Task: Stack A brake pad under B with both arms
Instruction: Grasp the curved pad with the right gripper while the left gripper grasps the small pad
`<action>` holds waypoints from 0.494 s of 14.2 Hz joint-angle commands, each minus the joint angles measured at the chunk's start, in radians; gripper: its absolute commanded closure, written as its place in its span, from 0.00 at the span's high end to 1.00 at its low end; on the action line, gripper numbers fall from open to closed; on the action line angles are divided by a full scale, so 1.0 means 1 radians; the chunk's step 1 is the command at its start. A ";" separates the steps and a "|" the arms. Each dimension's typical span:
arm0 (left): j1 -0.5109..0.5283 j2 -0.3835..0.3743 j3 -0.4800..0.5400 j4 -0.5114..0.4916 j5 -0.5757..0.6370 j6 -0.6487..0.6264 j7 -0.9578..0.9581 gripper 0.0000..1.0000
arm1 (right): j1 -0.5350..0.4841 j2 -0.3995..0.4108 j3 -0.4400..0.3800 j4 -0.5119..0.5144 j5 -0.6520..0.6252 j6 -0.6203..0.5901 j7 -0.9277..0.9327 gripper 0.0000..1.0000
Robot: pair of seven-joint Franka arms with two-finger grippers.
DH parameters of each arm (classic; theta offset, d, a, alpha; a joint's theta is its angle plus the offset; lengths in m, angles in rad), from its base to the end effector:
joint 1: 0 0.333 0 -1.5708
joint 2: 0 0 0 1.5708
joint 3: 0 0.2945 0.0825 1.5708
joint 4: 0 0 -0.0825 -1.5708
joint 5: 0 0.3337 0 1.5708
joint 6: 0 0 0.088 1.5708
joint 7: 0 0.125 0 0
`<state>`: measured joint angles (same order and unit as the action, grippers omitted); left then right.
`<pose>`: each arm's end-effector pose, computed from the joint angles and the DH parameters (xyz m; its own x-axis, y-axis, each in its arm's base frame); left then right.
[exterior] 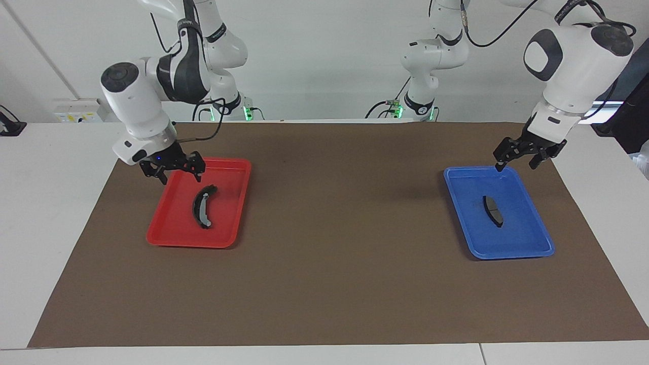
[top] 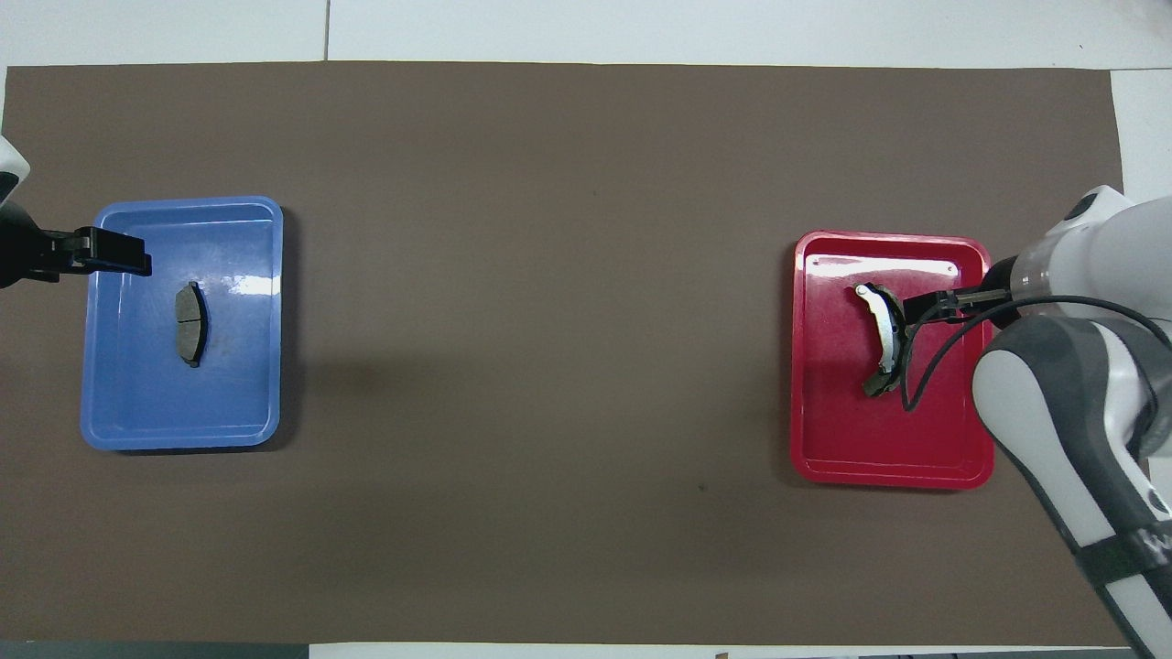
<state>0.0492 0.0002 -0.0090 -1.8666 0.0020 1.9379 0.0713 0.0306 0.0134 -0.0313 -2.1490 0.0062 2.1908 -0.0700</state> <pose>0.5220 0.0212 0.4906 0.9970 -0.0319 0.0707 -0.0315 -0.9995 -0.0070 0.5009 0.0000 0.3863 0.9974 0.0657 0.0287 0.0658 -0.9978 -0.0027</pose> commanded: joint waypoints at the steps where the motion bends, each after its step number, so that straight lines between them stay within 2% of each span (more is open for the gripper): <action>1: 0.044 0.038 0.000 -0.069 -0.011 0.116 0.079 0.99 | 0.011 0.048 0.004 -0.080 0.017 0.168 0.006 0.99; 3: 0.067 0.085 0.001 -0.094 -0.010 0.194 0.113 0.99 | 0.005 0.100 0.004 -0.094 0.015 0.230 0.004 0.99; 7: 0.084 0.179 0.000 -0.170 -0.010 0.389 0.122 0.98 | -0.003 0.131 0.002 -0.094 0.015 0.219 -0.004 0.95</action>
<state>0.1254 0.1527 -0.0057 -2.0006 0.0020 2.2426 0.1733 0.0413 0.1519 -0.0352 -2.2349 0.0102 2.4093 -0.0700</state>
